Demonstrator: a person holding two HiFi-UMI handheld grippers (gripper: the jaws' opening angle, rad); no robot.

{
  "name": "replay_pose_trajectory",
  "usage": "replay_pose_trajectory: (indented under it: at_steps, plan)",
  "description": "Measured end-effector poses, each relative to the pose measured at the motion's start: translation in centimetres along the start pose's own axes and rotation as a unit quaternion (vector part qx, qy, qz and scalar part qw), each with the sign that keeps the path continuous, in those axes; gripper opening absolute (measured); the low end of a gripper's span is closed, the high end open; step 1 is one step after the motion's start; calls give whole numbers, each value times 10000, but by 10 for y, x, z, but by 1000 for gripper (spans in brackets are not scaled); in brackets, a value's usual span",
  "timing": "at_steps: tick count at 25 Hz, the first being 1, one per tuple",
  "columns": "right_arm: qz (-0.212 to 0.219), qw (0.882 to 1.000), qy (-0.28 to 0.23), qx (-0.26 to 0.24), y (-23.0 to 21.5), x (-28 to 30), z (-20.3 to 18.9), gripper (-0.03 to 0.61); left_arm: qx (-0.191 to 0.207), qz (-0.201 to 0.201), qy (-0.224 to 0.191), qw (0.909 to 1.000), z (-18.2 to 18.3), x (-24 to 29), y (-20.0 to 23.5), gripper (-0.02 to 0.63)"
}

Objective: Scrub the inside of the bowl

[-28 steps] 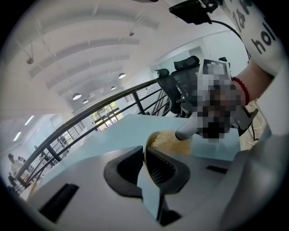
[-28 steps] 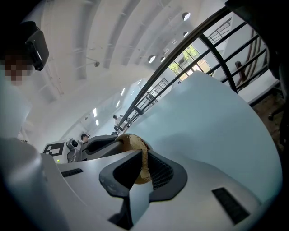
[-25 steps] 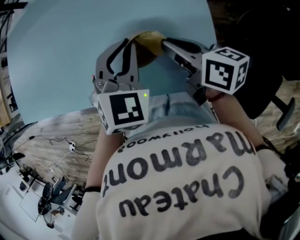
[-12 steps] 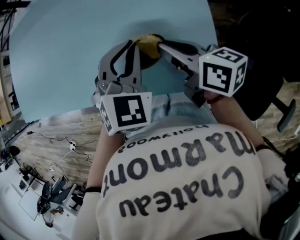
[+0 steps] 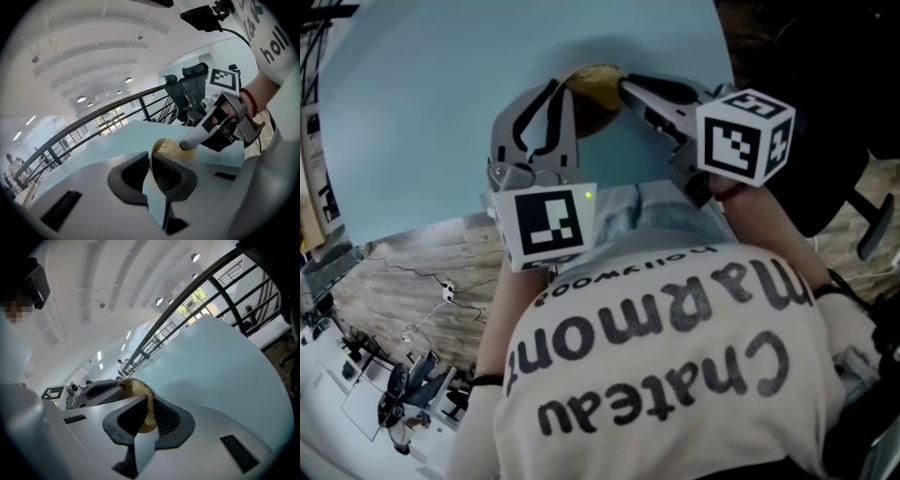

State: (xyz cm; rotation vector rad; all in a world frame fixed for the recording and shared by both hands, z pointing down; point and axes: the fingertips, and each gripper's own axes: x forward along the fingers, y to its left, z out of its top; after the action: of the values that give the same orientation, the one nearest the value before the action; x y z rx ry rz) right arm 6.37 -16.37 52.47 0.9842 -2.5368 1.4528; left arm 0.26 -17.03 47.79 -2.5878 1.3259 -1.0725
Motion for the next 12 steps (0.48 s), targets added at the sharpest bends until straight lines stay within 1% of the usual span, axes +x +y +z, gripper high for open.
replay_pose_trajectory:
  at_steps: [6, 12]
  plan:
    - [97, 9999, 22, 43, 4, -5, -5, 54, -40, 51, -86, 9999, 2, -9, -4, 25]
    - [99, 9999, 17, 81, 5, -7, -9, 54, -189, 125, -156, 9996, 3, -14, -3, 25]
